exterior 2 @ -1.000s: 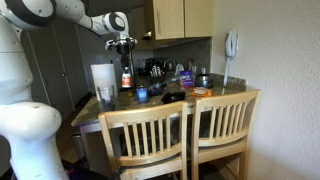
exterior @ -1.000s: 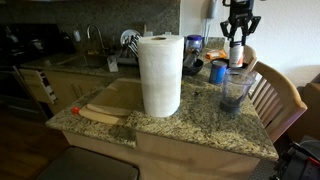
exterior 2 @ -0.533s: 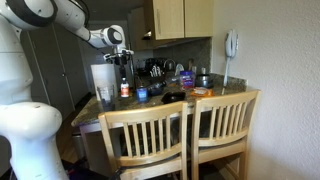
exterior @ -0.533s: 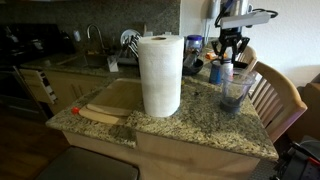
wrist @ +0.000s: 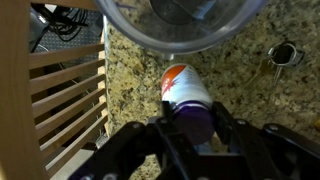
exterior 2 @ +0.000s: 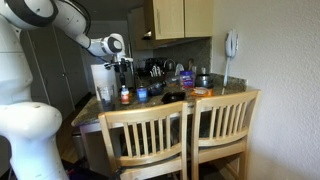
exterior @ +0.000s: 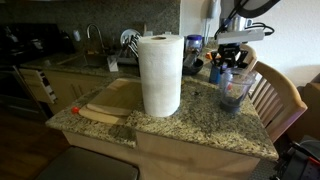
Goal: Move the white and orange bottle forward
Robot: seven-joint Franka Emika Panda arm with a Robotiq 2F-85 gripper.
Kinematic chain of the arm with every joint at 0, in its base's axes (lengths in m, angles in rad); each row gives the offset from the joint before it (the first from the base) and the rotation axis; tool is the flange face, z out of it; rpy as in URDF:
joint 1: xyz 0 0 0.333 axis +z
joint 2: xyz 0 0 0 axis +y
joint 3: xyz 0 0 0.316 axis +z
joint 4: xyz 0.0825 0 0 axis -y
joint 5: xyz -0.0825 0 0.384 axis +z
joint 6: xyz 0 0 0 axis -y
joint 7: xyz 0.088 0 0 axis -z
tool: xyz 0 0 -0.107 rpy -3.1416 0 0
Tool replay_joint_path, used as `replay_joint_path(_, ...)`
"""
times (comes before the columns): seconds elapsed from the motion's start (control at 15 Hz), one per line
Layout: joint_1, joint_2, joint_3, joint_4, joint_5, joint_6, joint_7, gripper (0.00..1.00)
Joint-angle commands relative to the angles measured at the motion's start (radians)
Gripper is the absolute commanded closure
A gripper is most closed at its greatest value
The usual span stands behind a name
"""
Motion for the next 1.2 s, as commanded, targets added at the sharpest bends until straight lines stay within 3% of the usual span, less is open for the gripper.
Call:
replay_joint_path(0.0,-0.007,-0.041,0.003,-0.092,-0.039,0.154,0.084,0.81)
replay_joint_path(0.27,-0.008,-0.035,0.003,-0.141,-0.096,0.254,0.160,0.81)
replay_joint_path(0.6,-0.006,-0.027,0.006,-0.146,-0.120,0.281,0.213,0.81)
replay_joint_path(0.67,-0.006,-0.031,0.006,-0.148,-0.113,0.280,0.210,0.31)
replay_joint_path(0.8,-0.006,-0.030,0.006,-0.144,-0.108,0.278,0.208,0.25)
replay_joint_path(1.0,-0.005,-0.030,0.007,-0.141,-0.110,0.271,0.213,0.03)
replay_joint_path(1.13,-0.003,-0.036,0.009,-0.137,-0.120,0.269,0.223,0.00)
